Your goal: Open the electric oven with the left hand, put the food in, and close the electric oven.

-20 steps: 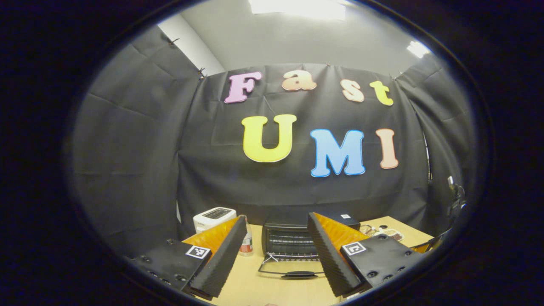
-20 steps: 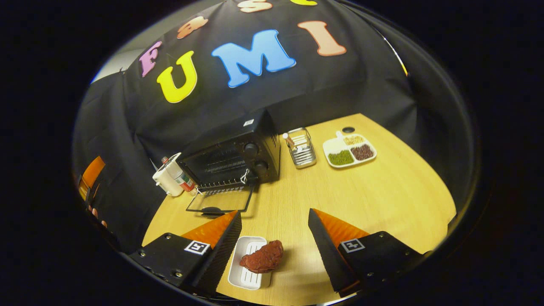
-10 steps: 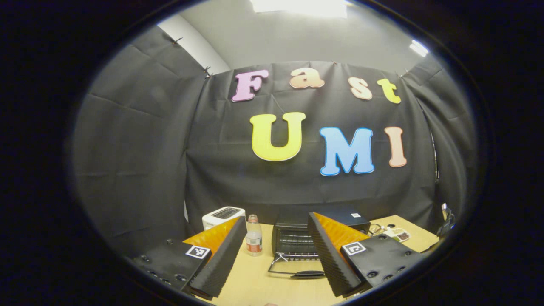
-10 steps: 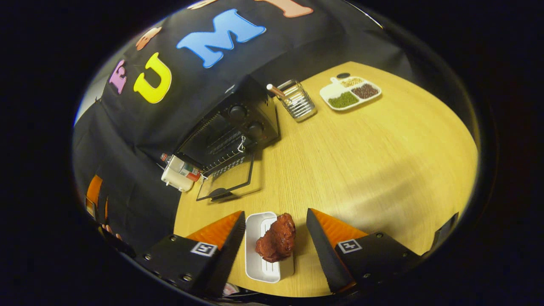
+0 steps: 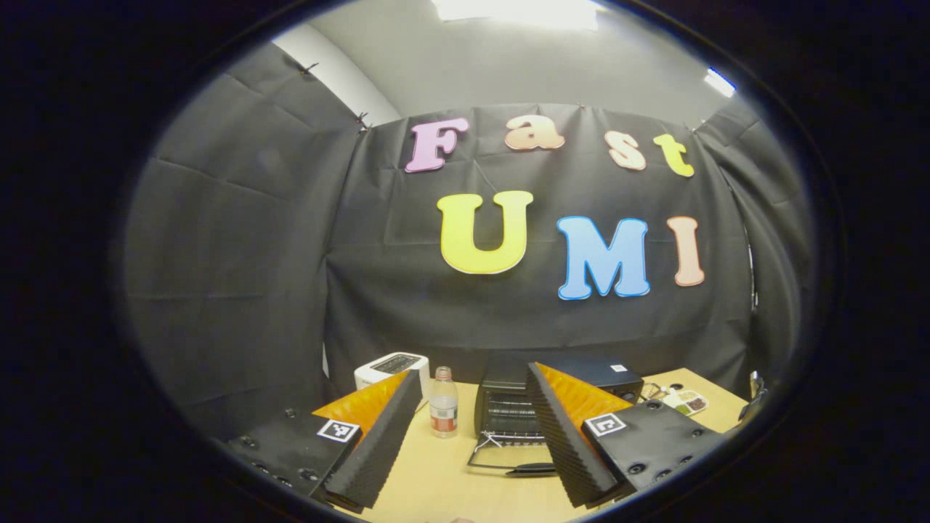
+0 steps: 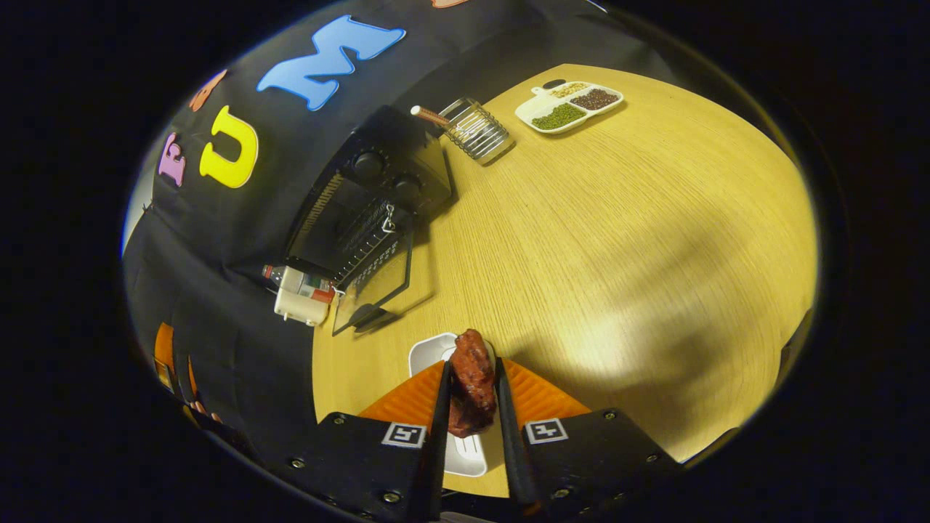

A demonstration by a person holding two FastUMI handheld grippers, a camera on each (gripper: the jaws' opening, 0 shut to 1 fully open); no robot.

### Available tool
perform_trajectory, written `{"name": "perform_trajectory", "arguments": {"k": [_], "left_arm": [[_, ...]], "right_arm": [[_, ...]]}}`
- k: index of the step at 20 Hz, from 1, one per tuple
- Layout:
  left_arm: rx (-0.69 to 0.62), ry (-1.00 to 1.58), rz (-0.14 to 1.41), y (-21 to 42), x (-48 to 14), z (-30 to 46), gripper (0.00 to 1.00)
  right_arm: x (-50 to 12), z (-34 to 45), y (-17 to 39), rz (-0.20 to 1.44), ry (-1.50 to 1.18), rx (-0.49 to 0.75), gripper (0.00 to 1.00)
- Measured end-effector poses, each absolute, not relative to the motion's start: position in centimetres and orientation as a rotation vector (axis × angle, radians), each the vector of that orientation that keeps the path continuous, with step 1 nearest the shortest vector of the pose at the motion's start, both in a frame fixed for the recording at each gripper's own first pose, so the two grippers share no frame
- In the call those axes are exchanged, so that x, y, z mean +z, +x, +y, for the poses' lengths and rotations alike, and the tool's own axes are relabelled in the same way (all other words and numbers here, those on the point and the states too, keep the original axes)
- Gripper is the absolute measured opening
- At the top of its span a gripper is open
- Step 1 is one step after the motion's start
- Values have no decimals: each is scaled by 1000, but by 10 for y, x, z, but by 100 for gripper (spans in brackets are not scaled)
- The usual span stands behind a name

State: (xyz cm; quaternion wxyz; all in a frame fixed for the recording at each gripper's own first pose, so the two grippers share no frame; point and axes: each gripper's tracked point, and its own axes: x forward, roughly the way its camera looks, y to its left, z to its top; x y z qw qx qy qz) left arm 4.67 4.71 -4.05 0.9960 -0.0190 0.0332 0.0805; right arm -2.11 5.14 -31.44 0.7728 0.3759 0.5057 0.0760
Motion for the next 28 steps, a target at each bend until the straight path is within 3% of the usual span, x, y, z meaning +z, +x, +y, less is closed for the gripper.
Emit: {"name": "perform_trajectory", "arguments": {"k": [2,3,4,6,7,13,15,16,21,28], "left_arm": [[171,-39,68,45,-40,50,97],[175,-39,66,44,-39,51,93],[181,-37,65,42,-40,52,90],[188,-35,67,38,-40,54,95],[192,-30,69,35,-41,56,100],[218,-15,81,24,-48,62,100],[210,-32,79,25,-49,58,90],[202,-38,83,27,-52,56,100],[158,-45,75,50,-51,59,100],[151,-39,79,75,-59,87,97]], "right_arm": [[-311,54,-28,1074,821,164,37],[-313,58,-19,1069,834,173,22],[-303,53,-24,1066,827,174,19],[-297,54,-20,1036,803,186,16],[-296,57,-17,1021,791,189,10],[-265,59,-6,982,795,202,10],[-250,63,6,942,797,201,9],[-240,66,14,919,802,204,10],[-203,91,53,821,848,217,9],[-198,127,106,750,899,178,10]]}}
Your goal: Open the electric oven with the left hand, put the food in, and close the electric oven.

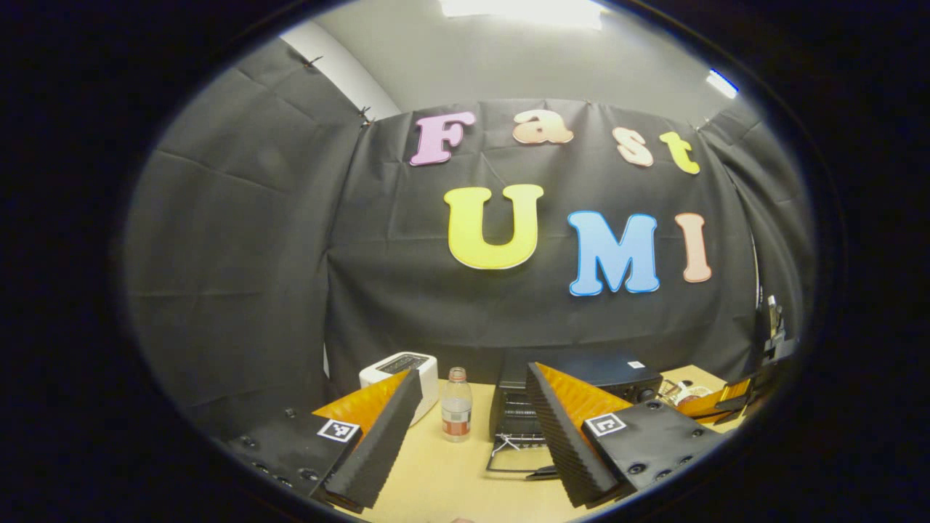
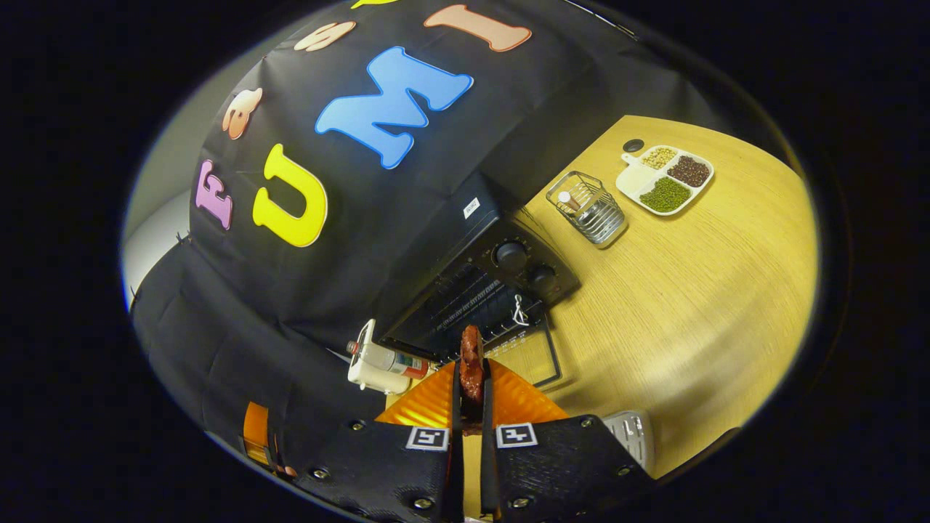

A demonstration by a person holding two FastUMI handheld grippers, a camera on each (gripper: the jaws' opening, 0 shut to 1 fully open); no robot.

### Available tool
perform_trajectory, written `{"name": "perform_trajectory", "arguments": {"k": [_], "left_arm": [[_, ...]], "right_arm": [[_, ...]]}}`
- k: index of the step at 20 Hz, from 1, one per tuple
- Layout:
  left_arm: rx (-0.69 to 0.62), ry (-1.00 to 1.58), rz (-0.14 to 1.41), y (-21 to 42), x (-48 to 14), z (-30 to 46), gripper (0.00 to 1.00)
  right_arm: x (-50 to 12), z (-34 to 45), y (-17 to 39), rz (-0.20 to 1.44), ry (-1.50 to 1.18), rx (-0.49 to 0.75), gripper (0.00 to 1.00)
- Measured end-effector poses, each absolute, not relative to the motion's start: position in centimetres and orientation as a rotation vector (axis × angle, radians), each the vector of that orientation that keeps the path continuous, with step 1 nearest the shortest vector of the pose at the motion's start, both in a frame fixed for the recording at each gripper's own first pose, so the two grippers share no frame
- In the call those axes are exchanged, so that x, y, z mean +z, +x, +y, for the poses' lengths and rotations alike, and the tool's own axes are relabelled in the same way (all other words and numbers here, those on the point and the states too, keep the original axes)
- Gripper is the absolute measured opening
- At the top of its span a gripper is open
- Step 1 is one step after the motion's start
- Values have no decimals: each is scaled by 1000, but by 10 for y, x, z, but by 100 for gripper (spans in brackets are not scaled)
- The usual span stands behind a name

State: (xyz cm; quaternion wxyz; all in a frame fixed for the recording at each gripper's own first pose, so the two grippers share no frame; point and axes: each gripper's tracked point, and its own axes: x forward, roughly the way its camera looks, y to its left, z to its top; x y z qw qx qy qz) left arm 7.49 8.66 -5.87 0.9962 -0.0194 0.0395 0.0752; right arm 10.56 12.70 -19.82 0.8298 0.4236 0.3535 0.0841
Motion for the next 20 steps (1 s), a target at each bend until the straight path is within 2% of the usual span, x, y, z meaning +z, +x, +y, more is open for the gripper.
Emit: {"name": "perform_trajectory", "arguments": {"k": [7,8,13,20], "left_arm": [[160,-25,109,100,-74,120,97],[162,-17,113,104,-76,125,90],[160,-4,123,125,-84,140,90],[174,3,166,148,-108,168,90]], "right_arm": [[-214,169,152,707,971,139,9],[-217,174,158,701,980,132,10],[-238,196,191,705,1003,103,10],[-257,218,236,627,1005,75,9]]}}
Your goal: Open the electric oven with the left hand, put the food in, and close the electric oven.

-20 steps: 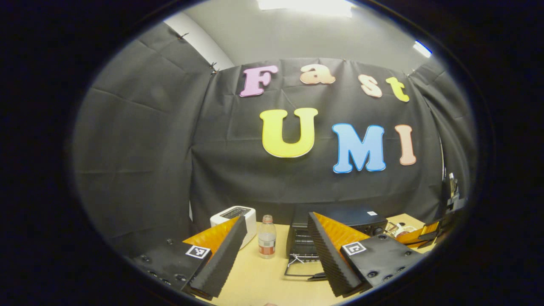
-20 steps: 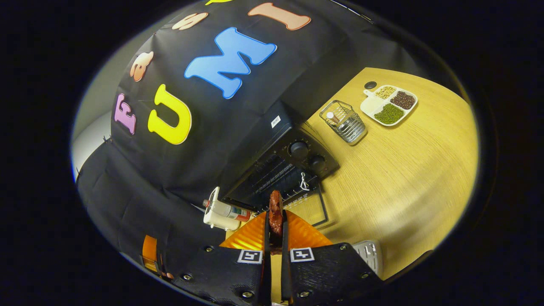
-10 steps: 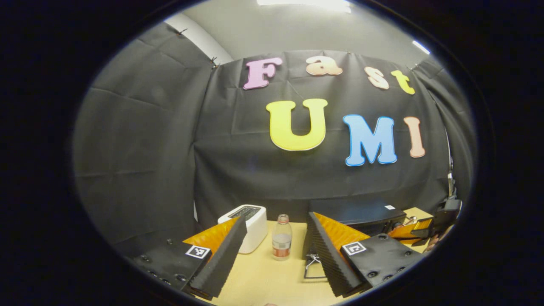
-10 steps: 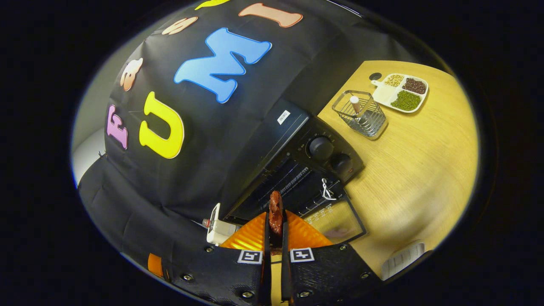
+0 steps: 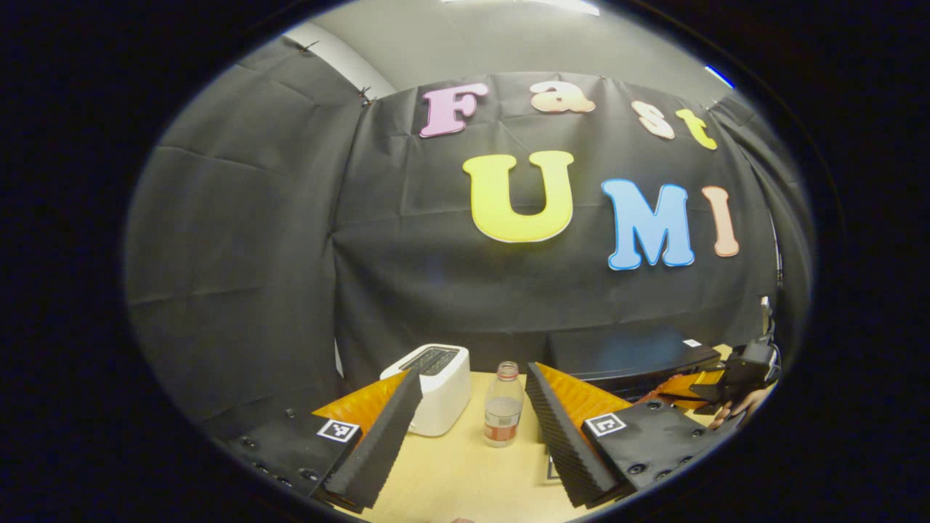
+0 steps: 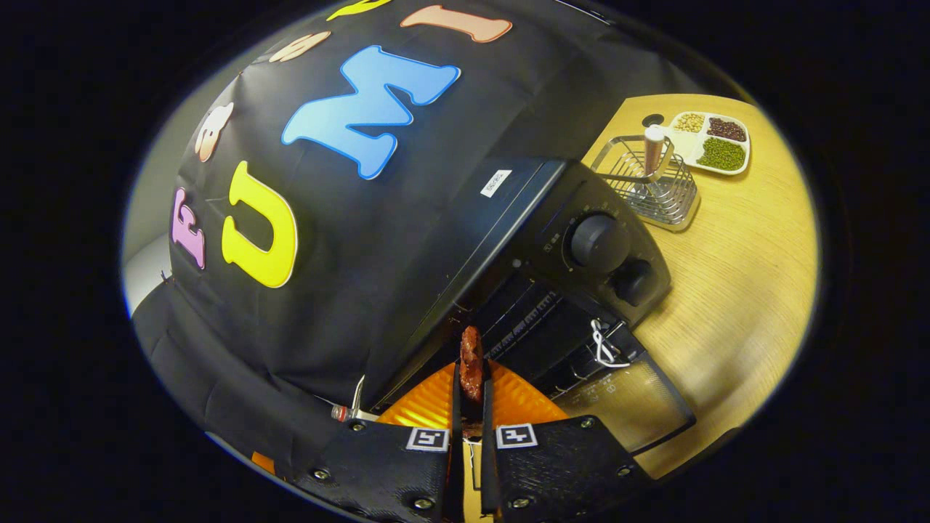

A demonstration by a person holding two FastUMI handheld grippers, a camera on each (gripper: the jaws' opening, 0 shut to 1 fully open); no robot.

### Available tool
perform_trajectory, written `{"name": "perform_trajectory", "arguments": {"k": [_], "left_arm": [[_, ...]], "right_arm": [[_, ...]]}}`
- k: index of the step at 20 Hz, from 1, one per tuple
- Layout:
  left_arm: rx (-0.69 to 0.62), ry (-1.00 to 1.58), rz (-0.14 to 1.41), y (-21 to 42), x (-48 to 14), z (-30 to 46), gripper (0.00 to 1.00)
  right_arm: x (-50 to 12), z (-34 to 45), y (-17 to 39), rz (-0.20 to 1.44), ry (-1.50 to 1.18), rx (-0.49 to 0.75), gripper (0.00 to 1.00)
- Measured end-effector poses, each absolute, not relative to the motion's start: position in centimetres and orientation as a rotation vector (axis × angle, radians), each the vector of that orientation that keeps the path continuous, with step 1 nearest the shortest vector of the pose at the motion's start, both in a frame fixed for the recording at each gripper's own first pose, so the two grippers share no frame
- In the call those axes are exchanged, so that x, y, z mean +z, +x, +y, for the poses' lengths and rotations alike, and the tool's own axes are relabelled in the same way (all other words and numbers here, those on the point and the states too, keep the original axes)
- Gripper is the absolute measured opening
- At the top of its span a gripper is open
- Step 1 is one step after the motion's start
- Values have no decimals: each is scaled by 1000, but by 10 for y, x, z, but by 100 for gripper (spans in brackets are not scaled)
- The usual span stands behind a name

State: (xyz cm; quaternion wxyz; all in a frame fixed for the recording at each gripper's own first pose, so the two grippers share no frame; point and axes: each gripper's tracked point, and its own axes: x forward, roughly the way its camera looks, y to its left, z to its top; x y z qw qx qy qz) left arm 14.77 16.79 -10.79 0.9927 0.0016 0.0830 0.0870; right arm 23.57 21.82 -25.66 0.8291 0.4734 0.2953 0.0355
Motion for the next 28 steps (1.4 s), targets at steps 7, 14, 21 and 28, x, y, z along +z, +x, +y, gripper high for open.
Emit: {"name": "perform_trajectory", "arguments": {"k": [7,14,21,28], "left_arm": [[164,10,206,158,-122,172,91],[189,2,222,155,-125,185,91],[173,-11,223,148,-122,171,100],[129,-32,212,142,-114,136,91]], "right_arm": [[-275,234,266,585,992,74,10],[-290,225,278,587,875,65,15],[-302,201,267,644,723,26,78],[-266,181,238,589,574,88,97]]}}
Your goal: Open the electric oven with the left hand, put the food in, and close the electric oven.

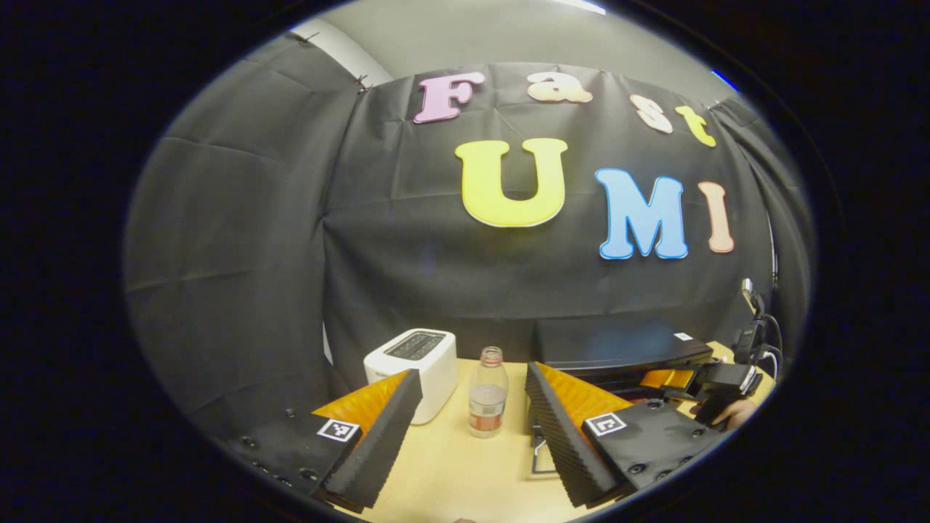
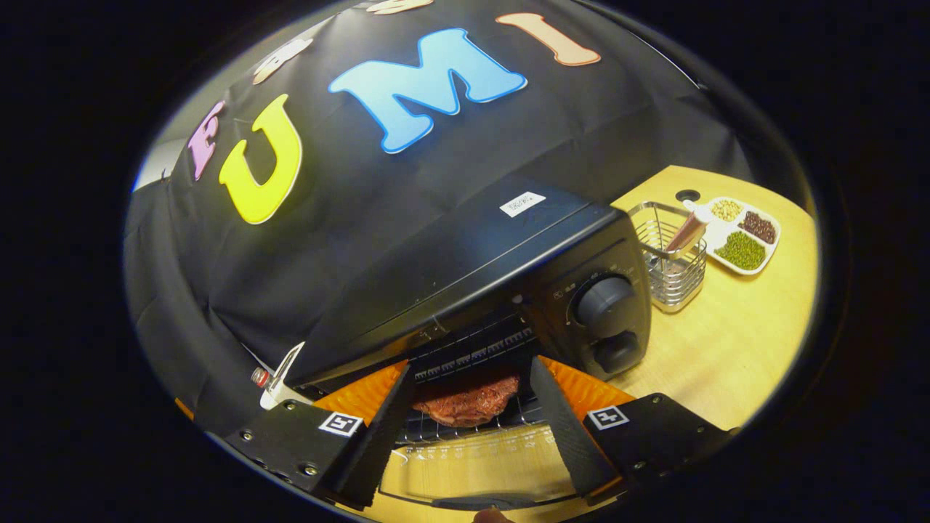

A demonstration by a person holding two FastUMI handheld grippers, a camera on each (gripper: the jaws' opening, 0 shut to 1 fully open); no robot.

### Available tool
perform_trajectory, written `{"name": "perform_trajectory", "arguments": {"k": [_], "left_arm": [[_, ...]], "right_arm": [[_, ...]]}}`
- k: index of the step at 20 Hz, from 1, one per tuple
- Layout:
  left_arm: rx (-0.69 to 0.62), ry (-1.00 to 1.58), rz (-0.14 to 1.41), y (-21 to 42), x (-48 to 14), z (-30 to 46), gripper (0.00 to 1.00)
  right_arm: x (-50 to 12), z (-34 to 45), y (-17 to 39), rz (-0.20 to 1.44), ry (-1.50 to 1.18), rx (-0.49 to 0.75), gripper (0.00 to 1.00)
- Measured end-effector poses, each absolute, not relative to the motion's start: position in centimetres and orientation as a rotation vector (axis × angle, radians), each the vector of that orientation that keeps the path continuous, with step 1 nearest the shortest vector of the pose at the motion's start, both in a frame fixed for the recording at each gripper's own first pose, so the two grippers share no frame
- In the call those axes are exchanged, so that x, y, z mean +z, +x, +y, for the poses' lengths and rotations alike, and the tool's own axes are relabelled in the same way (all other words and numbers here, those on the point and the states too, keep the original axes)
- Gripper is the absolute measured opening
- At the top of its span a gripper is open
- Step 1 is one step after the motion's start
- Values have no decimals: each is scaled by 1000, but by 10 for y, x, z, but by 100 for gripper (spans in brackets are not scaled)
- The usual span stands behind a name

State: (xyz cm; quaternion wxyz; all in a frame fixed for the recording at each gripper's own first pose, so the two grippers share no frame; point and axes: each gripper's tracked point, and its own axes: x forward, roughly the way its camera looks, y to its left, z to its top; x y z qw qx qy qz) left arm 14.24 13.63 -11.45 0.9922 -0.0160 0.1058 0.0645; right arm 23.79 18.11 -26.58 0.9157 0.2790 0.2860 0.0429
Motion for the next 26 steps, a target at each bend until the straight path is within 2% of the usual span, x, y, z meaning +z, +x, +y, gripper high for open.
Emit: {"name": "perform_trajectory", "arguments": {"k": [1,2,7,10,11,12,13,15,18,19,20,22,23,26], "left_arm": [[121,-33,211,141,-113,130,91],[111,-35,211,138,-113,122,97],[58,-30,225,127,-115,87,100],[17,-48,245,119,-123,62,90],[10,-55,254,117,-127,56,97],[3,-62,266,115,-133,50,100],[-2,-68,284,114,-139,45,97],[-20,-88,316,109,-150,33,100],[-49,-99,373,106,-176,14,97],[-62,-100,394,106,-185,7,100],[-83,-103,415,106,-196,-2,97],[-120,-94,466,107,-218,-19,100],[-134,-85,491,106,-229,-26,97],[-183,-85,566,100,-263,-48,98]], "right_arm": [[-258,179,230,576,548,105,97],[-250,175,222,564,523,122,97],[-205,151,187,475,415,170,97],[-179,130,166,412,338,176,97],[-171,122,160,391,313,175,97],[-162,113,154,370,287,169,97],[-156,104,147,350,261,162,97],[-140,86,134,309,219,145,97],[-116,56,114,243,153,108,97],[-111,48,107,227,132,98,97],[-107,40,101,217,115,91,96],[-100,27,90,203,98,73,97],[-98,19,85,198,87,57,96],[-97,-4,72,201,56,11,96]]}}
